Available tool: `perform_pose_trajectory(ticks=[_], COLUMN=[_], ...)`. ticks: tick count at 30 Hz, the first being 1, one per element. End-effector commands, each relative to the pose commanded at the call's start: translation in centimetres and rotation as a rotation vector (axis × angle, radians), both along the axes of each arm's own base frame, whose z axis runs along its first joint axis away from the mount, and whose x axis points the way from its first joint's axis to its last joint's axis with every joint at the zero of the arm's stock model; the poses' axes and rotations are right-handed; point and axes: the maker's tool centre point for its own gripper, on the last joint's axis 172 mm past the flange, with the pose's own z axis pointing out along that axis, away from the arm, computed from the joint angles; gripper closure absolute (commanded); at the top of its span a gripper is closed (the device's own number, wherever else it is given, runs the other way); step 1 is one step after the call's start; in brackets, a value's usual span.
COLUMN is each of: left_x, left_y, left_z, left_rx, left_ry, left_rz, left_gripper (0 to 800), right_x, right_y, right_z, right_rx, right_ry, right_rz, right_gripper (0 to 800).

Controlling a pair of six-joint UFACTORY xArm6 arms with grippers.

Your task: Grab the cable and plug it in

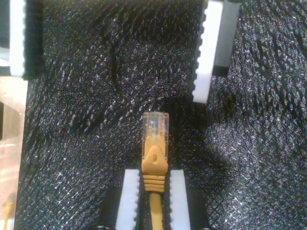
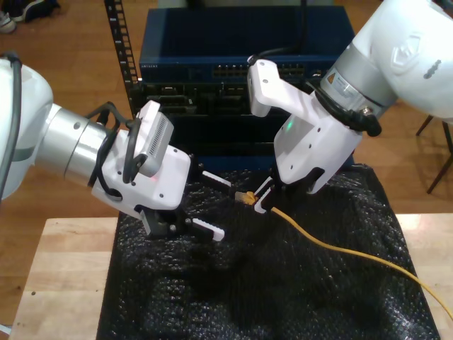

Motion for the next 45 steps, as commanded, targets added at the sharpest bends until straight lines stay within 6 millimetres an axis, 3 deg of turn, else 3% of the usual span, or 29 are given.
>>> perform_pose_trajectory(ticks=[16, 32, 45], left_x=[0.7, 1.1, 1.2], left_y=[-0.2, -0.5, -0.7], left_z=[0.3, 0.2, 0.4], left_rx=[-0.015, -0.022, -0.042], left_ry=[-0.006, 0.001, 0.007], left_rz=[0.018, 0.028, 0.039], left_gripper=[91, 243, 295], right_x=[-0.4, -0.5, -0.6], right_y=[0.3, 1.1, 1.1], right_z=[0.0, 0.5, 0.5], right_rx=[0.0, 0.033, 0.033], right_ry=[0.007, 0.018, 0.017], right_rz=[0.013, 0.004, 0.007], right_gripper=[796, 796, 796])
